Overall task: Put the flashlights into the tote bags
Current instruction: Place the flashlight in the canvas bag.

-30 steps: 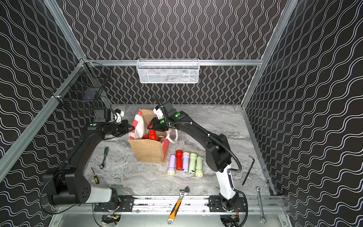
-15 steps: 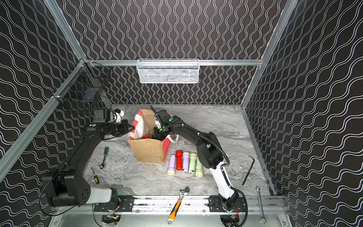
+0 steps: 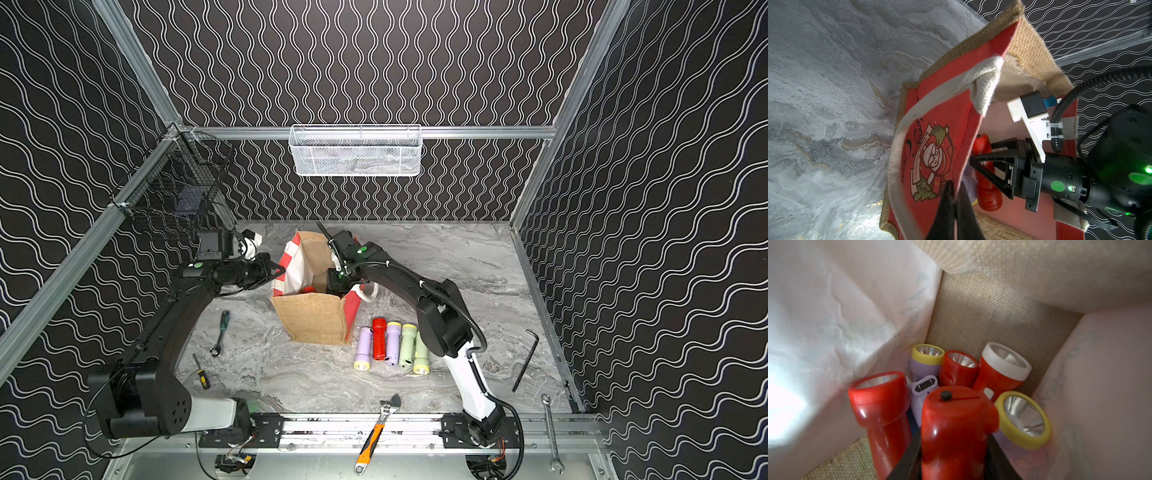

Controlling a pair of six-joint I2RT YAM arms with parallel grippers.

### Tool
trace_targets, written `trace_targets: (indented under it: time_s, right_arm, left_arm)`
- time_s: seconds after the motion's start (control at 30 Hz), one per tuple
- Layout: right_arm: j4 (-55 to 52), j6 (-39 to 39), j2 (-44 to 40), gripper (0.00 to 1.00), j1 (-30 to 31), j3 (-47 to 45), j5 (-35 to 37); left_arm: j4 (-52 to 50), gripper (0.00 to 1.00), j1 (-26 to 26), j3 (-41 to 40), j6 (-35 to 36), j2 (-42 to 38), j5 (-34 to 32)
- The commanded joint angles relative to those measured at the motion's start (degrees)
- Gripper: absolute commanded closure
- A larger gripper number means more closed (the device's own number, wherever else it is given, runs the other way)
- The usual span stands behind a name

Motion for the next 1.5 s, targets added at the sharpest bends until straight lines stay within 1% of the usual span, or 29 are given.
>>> trace_targets:
  time_s: [0.0,0.1,0.2,0.27,0.43,0.73,0.9,1.07,1.1,1.2,1.33,1.47]
  right_arm:
    - [-4.43,-1.88,0.24,0.68,-0.05,1.34,1.25]
    - [-6.85,-3.33,1.19,0.67,-0.07,4.15,2.18]
    - [-7.23,-3.65,1.40,0.67,-0.17,5.07,2.59]
    - [-7.13,-3.71,1.73,0.67,-0.19,4.77,2.64]
    - [-8.27,-4.56,3.37,0.67,-0.28,3.55,3.35]
    - [-11.38,-8.25,6.51,0.67,-0.27,5.92,10.01]
    - [-11.73,-9.20,6.99,0.66,-0.50,6.21,10.86]
    - [-11.43,-10.26,7.04,0.66,-0.64,5.56,9.68]
    - [-11.68,-10.38,7.12,0.65,-0.63,5.79,9.51]
    - [-12.08,-10.87,7.08,0.56,-0.70,6.83,7.13]
    - [-12.12,-11.00,6.34,0.49,-0.79,9.21,5.00]
    - [-12.35,-11.42,5.60,0.46,-1.06,11.70,3.65]
  left_arm:
    - [1.56,1.00,0.06,0.41,1.15,-1.13,1.05]
    - [1.87,1.00,0.09,0.81,1.33,-1.65,2.33]
    - [1.48,1.00,0.05,1.29,1.68,-1.27,3.32]
    - [0.87,1.00,0.05,1.54,2.16,-1.10,2.62]
    - [-0.54,1.00,0.09,1.56,2.82,-2.07,-1.96]
    - [-0.73,1.00,0.06,1.39,2.37,-2.85,-3.22]
    - [-0.52,1.00,0.05,1.25,2.21,-3.24,-3.32]
    - [-0.26,1.00,0.05,1.03,2.16,-2.95,-2.45]
    - [-0.20,1.00,0.10,1.03,2.17,-3.04,-2.44]
    - [-0.07,1.00,0.05,0.85,2.12,-3.15,-2.52]
    - [0.03,1.00,0.12,0.94,2.04,-2.89,-2.33]
    - [0.07,1.00,0.05,0.89,1.87,-2.80,-2.17]
